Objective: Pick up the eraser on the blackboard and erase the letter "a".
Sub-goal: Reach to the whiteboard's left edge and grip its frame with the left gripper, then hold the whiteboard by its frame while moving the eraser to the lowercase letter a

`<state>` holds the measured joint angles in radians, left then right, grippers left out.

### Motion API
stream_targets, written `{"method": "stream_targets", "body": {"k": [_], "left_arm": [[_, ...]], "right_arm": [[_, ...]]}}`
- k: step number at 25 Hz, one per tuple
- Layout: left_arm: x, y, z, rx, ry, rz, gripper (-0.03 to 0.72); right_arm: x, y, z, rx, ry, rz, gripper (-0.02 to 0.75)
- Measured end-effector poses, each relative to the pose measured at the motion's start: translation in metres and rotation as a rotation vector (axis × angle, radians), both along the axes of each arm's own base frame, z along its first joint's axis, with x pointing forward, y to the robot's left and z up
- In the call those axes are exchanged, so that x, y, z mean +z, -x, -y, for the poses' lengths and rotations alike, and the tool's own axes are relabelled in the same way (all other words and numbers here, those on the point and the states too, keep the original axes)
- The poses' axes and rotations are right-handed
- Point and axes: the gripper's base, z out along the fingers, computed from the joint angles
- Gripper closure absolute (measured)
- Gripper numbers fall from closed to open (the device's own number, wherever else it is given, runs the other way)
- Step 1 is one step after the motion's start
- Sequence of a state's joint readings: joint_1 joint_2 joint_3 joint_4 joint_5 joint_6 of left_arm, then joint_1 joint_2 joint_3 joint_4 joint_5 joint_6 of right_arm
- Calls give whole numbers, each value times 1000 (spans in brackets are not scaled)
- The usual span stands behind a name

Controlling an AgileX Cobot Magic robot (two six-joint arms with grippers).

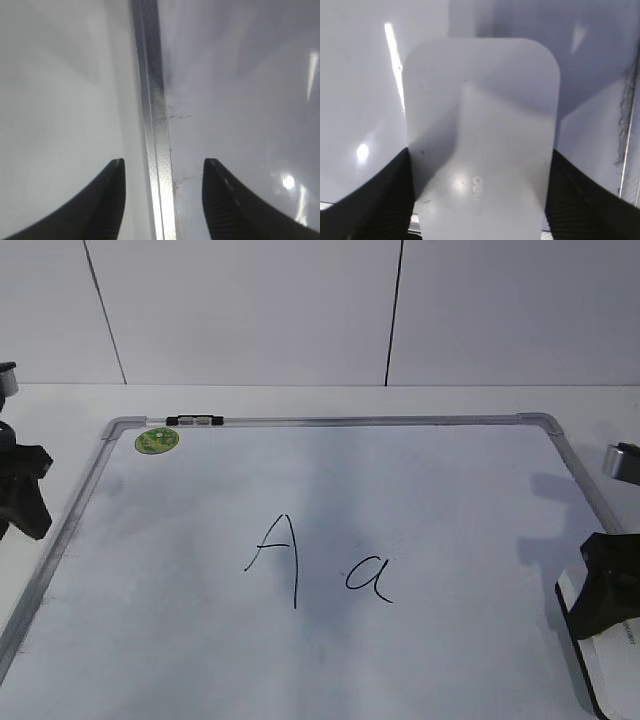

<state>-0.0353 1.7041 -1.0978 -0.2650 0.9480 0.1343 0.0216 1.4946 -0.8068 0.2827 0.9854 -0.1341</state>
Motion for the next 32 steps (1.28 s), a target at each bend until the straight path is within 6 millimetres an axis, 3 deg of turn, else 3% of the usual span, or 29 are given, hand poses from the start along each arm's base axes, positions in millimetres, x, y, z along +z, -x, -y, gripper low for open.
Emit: {"method": "stream_targets", "body": {"k": [5,12,32], "left_arm": [[-15,-7,0,7,-5,-18,321],[-26,-13,-1,15,-13,-10,400],[-54,-23,-1,27,-24,-33,441]], "right_arm": [[0,0,0,0,0,0,209],[0,0,0,0,0,0,209],[0,0,0,6,0,-1,209]]}}
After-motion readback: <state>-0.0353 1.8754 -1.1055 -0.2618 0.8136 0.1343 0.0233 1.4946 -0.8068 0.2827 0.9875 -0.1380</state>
